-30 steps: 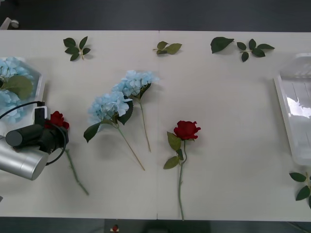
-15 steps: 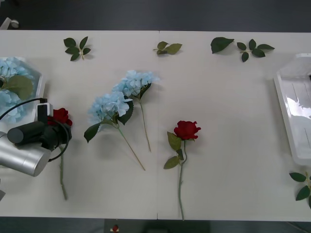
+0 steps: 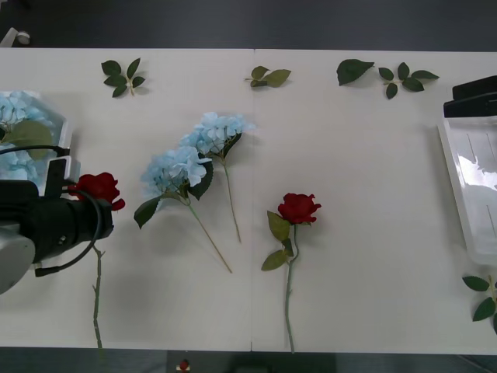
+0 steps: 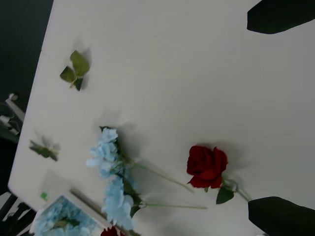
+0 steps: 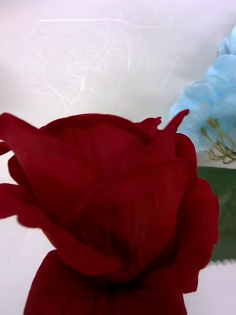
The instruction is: Put the red flowers into the right box and the blue flowers into the left box
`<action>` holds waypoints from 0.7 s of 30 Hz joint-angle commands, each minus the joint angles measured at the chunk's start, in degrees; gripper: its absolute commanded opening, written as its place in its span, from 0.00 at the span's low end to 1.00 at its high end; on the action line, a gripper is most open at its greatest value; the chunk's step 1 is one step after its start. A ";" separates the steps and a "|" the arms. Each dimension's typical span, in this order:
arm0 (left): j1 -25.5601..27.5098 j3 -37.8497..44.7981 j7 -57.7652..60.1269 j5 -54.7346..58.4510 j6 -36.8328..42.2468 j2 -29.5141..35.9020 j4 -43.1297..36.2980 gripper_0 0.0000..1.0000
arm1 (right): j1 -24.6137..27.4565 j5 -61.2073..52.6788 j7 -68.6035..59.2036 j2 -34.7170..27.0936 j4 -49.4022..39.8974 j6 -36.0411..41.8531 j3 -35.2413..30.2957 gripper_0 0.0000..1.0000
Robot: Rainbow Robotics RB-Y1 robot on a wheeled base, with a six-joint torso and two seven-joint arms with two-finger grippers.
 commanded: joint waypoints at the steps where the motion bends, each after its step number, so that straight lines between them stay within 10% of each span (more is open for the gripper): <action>1: 2.58 8.01 -3.08 6.04 6.63 1.20 -9.14 0.00 | 5.04 -6.08 1.70 0.77 -7.18 -2.37 -2.43 0.96; 12: 3.73 12.58 -17.85 25.37 -9.72 1.20 -16.00 0.00 | 25.96 -6.43 2.23 6.83 -31.27 -17.67 -10.87 0.97; 21: 3.73 7.22 -30.42 44.97 -25.89 1.20 -12.75 0.00 | 33.43 -6.43 6.80 14.74 -37.51 -20.04 -11.31 0.97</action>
